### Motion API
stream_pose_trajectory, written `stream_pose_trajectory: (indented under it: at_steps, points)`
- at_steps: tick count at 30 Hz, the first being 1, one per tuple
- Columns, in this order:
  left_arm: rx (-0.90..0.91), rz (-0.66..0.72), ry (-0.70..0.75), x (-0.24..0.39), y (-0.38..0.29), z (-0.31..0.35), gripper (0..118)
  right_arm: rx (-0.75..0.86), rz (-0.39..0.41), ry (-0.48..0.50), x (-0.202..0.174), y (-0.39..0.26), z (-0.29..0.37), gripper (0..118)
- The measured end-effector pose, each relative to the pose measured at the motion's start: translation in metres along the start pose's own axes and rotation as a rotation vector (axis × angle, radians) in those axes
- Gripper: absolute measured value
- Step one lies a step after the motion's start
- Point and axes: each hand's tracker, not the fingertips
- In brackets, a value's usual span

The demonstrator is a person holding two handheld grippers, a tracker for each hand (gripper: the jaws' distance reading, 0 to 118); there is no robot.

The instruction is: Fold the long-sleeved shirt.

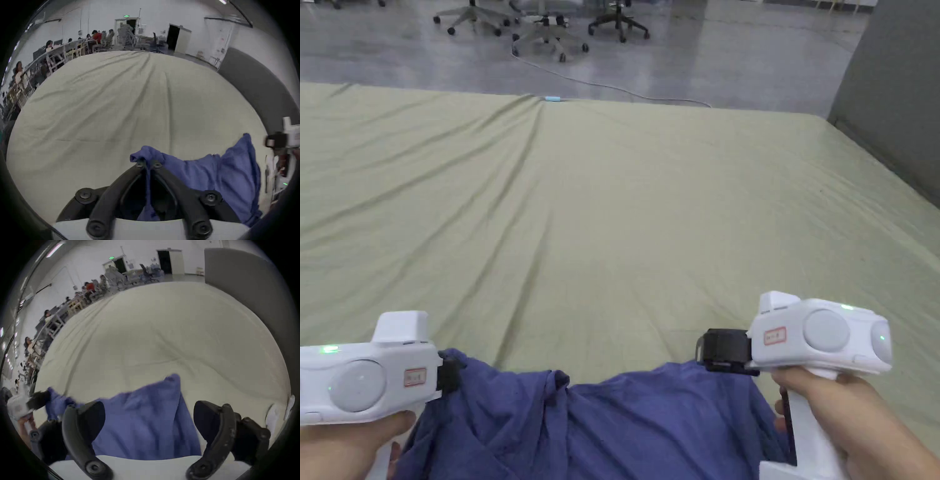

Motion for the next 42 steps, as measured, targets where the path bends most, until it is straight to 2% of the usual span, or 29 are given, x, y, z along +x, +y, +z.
stream_pose_trajectory:
  at_steps: [2, 3, 4, 6, 7, 8, 9, 10, 12, 14, 16, 20, 24, 26, 30, 32, 34, 37, 40, 42]
  points:
    - [0.003, -0.013, 0.001, 0.000, 0.005, 0.004, 1, -0.084, -0.035, -0.065, 0.023, 0.021, -0.033, 113]
    - [0.005, -0.024, 0.004, 0.000, 0.006, 0.005, 1, -0.130, -0.038, -0.070, 0.029, 0.026, -0.046, 108]
    - [0.007, -0.034, 0.005, 0.001, 0.007, 0.009, 1, -0.170, -0.057, -0.090, 0.034, 0.030, -0.056, 97]
    - [0.005, -0.024, -0.008, -0.001, 0.008, 0.009, 1, -0.264, -0.116, -0.118, 0.029, 0.032, -0.081, 53]
    - [0.002, 0.001, -0.028, -0.003, 0.009, 0.009, 1, -0.268, -0.086, -0.226, 0.027, 0.033, -0.081, 49]
    - [-0.003, 0.015, -0.045, -0.006, 0.009, 0.009, 1, -0.238, -0.052, -0.168, 0.026, 0.035, -0.075, 39]
    - [-0.002, 0.014, -0.038, -0.006, 0.009, 0.008, 1, -0.247, -0.035, -0.173, 0.017, 0.039, -0.067, 6]
    - [0.006, -0.017, -0.005, -0.004, 0.008, 0.008, 1, -0.246, 0.000, -0.202, 0.016, 0.042, -0.062, 6]
    - [0.030, -0.062, 0.012, -0.006, 0.009, 0.010, 1, -0.233, -0.004, -0.164, 0.015, 0.050, -0.044, 6]
    - [0.032, -0.015, -0.037, -0.010, 0.012, 0.013, 1, -0.234, -0.002, -0.135, 0.026, 0.057, -0.039, 6]
    - [0.032, -0.005, -0.045, -0.014, 0.016, 0.016, 1, -0.204, -0.035, -0.090, 0.033, 0.066, -0.023, 6]
    - [0.053, -0.013, -0.062, -0.015, 0.025, 0.025, 1, -0.088, -0.036, -0.069, 0.022, 0.058, 0.028, 6]
    - [0.106, 0.025, -0.093, -0.021, 0.034, 0.043, 1, 0.041, 0.046, -0.009, 0.012, 0.055, 0.075, 6]
    - [0.139, -0.010, -0.100, -0.024, 0.034, 0.054, 1, 0.090, 0.108, -0.011, 0.013, 0.048, 0.094, 6]
    - [0.137, -0.097, -0.164, -0.033, 0.009, 0.094, 1, 0.174, 0.261, 0.011, 0.011, -0.013, 0.142, 6]
    - [0.119, -0.246, -0.100, -0.029, -0.018, 0.119, 1, 0.162, 0.329, 0.041, 0.015, -0.057, 0.158, 6]
    - [0.036, -0.413, 0.002, -0.020, -0.052, 0.139, 1, 0.094, 0.361, 0.032, 0.021, -0.101, 0.161, 6]
    - [-0.099, -0.397, -0.090, -0.019, -0.097, 0.159, 1, -0.023, 0.361, 0.017, 0.026, -0.159, 0.157, 6]
    - [-0.239, -0.442, -0.076, -0.018, -0.139, 0.154, 1, -0.117, 0.375, -0.021, 0.028, -0.201, 0.141, 6]
    - [-0.318, -0.448, -0.024, -0.019, -0.163, 0.136, 2, -0.166, 0.335, -0.022, 0.026, -0.217, 0.124, 6]
